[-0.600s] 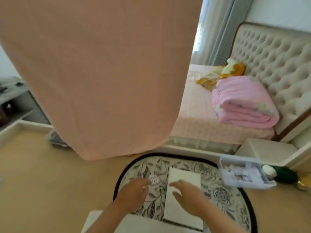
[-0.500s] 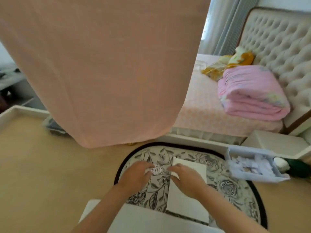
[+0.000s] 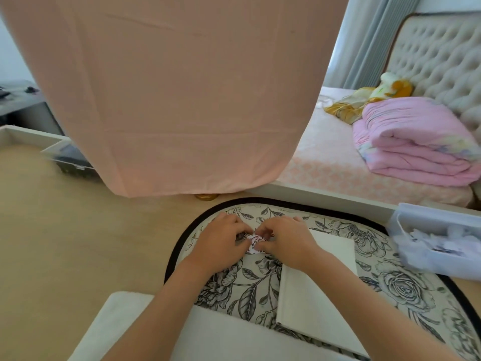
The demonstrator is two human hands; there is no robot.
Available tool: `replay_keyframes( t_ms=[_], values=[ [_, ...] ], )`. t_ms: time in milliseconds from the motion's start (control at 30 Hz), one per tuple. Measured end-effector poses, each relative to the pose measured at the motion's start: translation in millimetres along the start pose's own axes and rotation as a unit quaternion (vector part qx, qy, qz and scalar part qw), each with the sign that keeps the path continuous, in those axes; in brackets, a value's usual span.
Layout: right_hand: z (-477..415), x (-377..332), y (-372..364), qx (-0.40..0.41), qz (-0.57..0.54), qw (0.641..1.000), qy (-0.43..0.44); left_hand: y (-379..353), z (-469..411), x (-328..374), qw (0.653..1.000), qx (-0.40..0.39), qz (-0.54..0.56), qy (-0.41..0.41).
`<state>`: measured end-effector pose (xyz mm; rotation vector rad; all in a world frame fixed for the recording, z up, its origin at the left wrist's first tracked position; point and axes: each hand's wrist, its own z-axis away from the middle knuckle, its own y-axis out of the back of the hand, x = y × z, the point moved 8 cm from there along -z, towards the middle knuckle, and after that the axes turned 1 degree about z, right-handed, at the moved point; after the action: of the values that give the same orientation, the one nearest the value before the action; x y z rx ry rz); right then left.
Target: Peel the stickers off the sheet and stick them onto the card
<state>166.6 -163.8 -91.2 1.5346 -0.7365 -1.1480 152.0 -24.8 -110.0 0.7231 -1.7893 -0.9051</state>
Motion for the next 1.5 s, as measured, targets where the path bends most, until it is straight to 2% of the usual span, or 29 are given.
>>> replay_keyframes(
  t_ms=[133, 267, 433, 467, 533, 600, 667, 767, 833, 1000, 1100, 1167, 1200, 1267, 1333, 1400, 1500],
  values=[
    [2, 2, 7, 0.016, -0.026, 0.999, -0.033, -1, 4, 1, 0.999, 0.029, -0.018, -0.007],
    [9, 0, 14, 0.063, -0.025, 0.997, -0.040, -1, 3, 2, 1.000, 0.015, -0.025, -0.006],
    [38, -1, 22, 0.098, -0.214, 0.970, -0.059, 5, 13, 10, 0.999, 0.025, -0.020, -0.016],
    [45, -1, 25, 0.106, -0.240, 0.964, -0.055, 9, 14, 15, 0.999, 0.044, -0.007, -0.018],
    [58, 1, 30, 0.122, -0.291, 0.948, -0.052, 18, 17, 28, 0.994, 0.074, 0.086, -0.009],
    [71, 8, 33, 0.138, -0.334, 0.930, -0.063, 18, 20, 46, 0.974, 0.046, 0.223, 0.008],
    [82, 17, 34, 0.155, -0.383, 0.906, -0.086, 10, 21, 67, 0.953, -0.010, 0.303, 0.012],
    [94, 34, 37, 0.162, -0.464, 0.864, -0.111, 1, 19, 88, 0.950, -0.025, 0.312, -0.005],
    [97, 38, 37, 0.150, -0.495, 0.849, -0.107, -2, 17, 89, 0.949, -0.012, 0.317, 0.002],
    [102, 54, 36, 0.123, -0.520, 0.840, -0.095, -8, 9, 90, 0.932, 0.031, 0.358, 0.054],
    [101, 70, 33, 0.131, -0.531, 0.831, -0.100, -15, -2, 100, 0.933, 0.017, 0.355, 0.048],
    [98, 79, 31, 0.139, -0.537, 0.825, -0.107, -24, -4, 106, 0.939, 0.007, 0.341, 0.035],
    [97, 83, 30, 0.143, -0.537, 0.824, -0.110, -29, -5, 106, 0.955, 0.009, 0.297, 0.020],
    [95, 89, 28, 0.149, -0.530, 0.827, -0.116, -43, -6, 108, 0.993, -0.003, 0.113, -0.033],
    [94, 93, 25, 0.149, -0.521, 0.832, -0.118, -62, -6, 103, 0.996, -0.065, -0.027, -0.052],
    [94, 94, 23, 0.146, -0.504, 0.844, -0.112, -71, -4, 97, 0.991, -0.117, -0.053, -0.036],
    [93, 94, 25, 0.146, -0.480, 0.859, -0.104, -67, 0, 97, 0.987, -0.130, -0.080, -0.052]
  ],
)
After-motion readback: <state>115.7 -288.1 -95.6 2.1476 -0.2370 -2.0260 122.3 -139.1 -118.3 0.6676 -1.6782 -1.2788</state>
